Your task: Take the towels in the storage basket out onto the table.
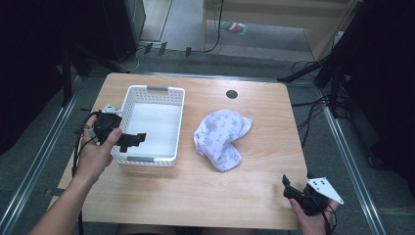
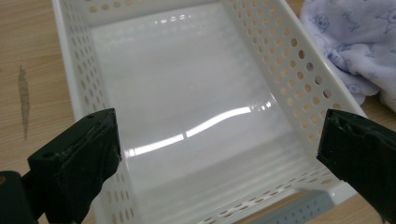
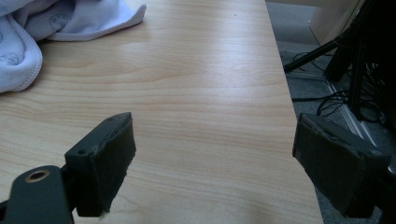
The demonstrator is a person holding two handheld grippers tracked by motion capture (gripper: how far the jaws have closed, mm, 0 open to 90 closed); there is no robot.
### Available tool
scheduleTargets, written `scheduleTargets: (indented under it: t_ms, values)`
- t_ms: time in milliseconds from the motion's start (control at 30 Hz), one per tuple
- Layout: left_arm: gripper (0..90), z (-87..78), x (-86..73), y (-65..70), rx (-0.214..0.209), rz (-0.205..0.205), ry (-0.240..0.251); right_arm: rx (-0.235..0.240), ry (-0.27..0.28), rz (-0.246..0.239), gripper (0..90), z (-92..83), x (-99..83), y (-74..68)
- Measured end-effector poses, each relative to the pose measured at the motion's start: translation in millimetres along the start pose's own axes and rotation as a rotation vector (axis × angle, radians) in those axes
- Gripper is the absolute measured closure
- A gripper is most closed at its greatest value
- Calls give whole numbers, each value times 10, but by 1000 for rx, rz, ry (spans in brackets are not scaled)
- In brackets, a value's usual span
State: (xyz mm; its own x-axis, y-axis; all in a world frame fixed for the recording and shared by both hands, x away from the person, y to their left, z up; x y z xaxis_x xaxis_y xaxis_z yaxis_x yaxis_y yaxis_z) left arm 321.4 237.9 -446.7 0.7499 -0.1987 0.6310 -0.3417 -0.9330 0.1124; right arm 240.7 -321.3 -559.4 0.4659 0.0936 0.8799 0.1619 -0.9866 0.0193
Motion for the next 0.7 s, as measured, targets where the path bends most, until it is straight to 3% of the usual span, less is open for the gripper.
scheduleTargets:
  t_ms: [400, 700]
  values:
    - [0, -90, -311, -273, 24, -59, 32, -1, -1, 2, 132, 2, 0, 1]
    - [0, -220, -580, -437, 22, -93, 94, -4, -5, 0, 133, 7, 1, -2]
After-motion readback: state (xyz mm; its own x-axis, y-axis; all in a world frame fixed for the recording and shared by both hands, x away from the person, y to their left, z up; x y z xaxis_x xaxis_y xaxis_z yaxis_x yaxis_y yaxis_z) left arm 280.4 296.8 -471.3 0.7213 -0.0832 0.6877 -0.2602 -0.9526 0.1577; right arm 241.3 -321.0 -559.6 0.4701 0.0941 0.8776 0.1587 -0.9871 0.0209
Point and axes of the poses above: each handheld gripper's, and its own axes: z roughly forward along the jaws, x roughly out of its top, y roughly to its right, the point moved 3 cm from there along z, roughly forward along the jaws, and after that the axes turned 2 degrees about -y, right-handed, at the moved point
